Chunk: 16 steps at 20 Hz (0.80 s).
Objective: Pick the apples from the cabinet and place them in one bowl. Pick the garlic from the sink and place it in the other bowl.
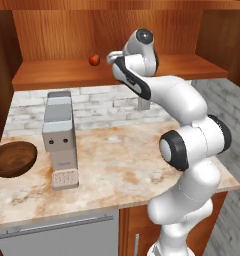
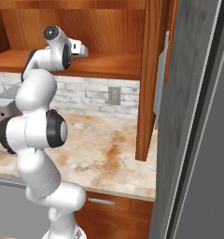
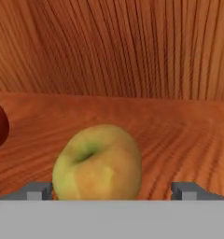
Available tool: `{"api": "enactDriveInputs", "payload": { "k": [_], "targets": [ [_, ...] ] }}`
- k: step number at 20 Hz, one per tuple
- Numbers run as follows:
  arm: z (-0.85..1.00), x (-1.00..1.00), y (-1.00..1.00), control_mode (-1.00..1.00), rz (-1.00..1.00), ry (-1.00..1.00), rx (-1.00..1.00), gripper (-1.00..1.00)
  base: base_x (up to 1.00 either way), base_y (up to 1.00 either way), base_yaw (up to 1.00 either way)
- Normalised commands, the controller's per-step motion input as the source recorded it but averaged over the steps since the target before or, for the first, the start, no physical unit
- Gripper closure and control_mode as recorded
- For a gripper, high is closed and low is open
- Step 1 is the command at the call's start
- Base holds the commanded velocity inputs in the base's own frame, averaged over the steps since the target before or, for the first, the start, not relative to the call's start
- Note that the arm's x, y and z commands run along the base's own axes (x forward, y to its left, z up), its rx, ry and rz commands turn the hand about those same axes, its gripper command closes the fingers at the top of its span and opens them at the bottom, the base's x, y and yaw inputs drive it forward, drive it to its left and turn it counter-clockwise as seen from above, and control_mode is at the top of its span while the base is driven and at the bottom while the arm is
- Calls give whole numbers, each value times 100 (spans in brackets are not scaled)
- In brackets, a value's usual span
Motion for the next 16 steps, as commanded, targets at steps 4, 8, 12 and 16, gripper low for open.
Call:
{"api": "enactDriveInputs", "payload": {
  "k": [4, 8, 12, 16],
  "targets": [
    [2, 39, 6, -100, 0, 10, 0, -100, 0, 0, 0],
    [-9, 32, 1, -100, 0, 2, 0, -100, 0, 0, 0],
    [-31, 1, 8, -100, 0, -1, 5, 100, 0, 0, 0],
    [-24, 0, 18, -100, 0, -9, 1, 100, 0, 0, 0]
  ]
}}
